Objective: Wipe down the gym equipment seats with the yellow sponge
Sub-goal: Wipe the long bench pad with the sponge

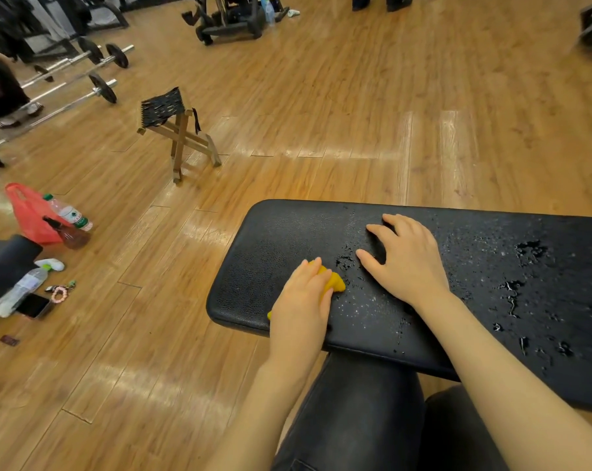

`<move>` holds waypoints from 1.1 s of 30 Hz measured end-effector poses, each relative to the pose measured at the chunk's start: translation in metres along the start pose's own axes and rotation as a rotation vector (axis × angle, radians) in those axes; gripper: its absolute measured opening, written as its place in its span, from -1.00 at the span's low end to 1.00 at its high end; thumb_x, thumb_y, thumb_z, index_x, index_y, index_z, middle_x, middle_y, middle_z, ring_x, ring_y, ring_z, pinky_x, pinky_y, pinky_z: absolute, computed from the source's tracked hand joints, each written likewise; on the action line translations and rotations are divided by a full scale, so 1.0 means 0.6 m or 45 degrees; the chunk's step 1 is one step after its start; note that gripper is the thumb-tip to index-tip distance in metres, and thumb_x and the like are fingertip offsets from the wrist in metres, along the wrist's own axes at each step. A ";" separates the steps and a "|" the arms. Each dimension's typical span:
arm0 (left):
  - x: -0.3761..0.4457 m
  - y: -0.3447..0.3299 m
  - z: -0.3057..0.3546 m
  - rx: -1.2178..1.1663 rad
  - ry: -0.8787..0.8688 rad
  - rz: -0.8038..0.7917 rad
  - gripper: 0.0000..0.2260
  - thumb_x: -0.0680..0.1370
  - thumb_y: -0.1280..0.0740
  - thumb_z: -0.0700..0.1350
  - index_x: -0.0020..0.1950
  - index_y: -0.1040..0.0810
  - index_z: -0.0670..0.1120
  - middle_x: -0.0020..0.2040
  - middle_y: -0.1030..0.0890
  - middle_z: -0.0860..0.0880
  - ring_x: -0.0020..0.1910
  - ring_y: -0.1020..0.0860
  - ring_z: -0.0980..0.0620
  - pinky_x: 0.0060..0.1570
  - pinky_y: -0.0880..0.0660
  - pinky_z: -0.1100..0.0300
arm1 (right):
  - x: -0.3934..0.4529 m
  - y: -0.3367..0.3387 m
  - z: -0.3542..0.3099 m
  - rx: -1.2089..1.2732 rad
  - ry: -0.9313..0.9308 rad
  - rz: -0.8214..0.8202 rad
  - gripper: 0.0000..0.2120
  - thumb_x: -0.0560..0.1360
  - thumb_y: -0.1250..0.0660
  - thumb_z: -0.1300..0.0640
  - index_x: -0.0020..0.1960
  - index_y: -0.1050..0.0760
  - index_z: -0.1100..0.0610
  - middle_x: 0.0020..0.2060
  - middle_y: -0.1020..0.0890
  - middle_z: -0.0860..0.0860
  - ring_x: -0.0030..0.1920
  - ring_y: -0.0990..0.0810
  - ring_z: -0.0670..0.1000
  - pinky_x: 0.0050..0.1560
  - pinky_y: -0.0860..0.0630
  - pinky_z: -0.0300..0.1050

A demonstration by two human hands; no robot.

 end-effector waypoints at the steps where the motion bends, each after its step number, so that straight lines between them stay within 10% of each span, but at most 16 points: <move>1: -0.019 0.006 0.003 -0.035 -0.033 0.006 -0.75 0.48 -0.34 -0.11 0.13 -0.65 -0.07 0.27 -0.58 -0.03 0.30 -0.50 -0.04 0.31 -0.26 0.33 | 0.000 0.000 0.000 0.002 -0.004 -0.002 -0.46 0.49 -0.21 -0.25 0.32 -0.50 0.06 0.32 -0.48 0.11 0.37 -0.37 0.15 0.40 -0.26 0.16; 26: 0.179 -0.065 0.028 -0.004 -0.054 -0.417 -0.62 0.66 -0.15 0.01 0.46 -0.37 -0.06 0.55 -0.21 -0.01 0.54 -0.09 0.04 0.42 -0.19 0.08 | 0.002 0.003 0.011 0.093 -0.035 0.040 -0.58 0.51 -0.31 -0.10 0.30 -0.51 0.05 0.32 -0.49 0.04 0.38 -0.37 0.07 0.39 -0.22 0.03; 33: 0.195 -0.001 -0.068 -0.087 0.082 -0.214 -0.67 0.66 -0.16 -0.02 0.39 -0.47 -0.07 0.45 -0.39 0.00 0.47 -0.26 0.06 0.36 -0.25 0.11 | 0.002 0.006 0.008 0.081 -0.032 0.022 -0.57 0.52 -0.30 -0.10 0.32 -0.50 0.05 0.34 -0.47 0.03 0.38 -0.36 0.06 0.39 -0.24 0.05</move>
Point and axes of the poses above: each hand's wrist, its own x-axis towards the middle knuckle, its own y-axis out of the back of the hand, z = x × y, the point moved 4 cm from there along x, towards the middle knuckle
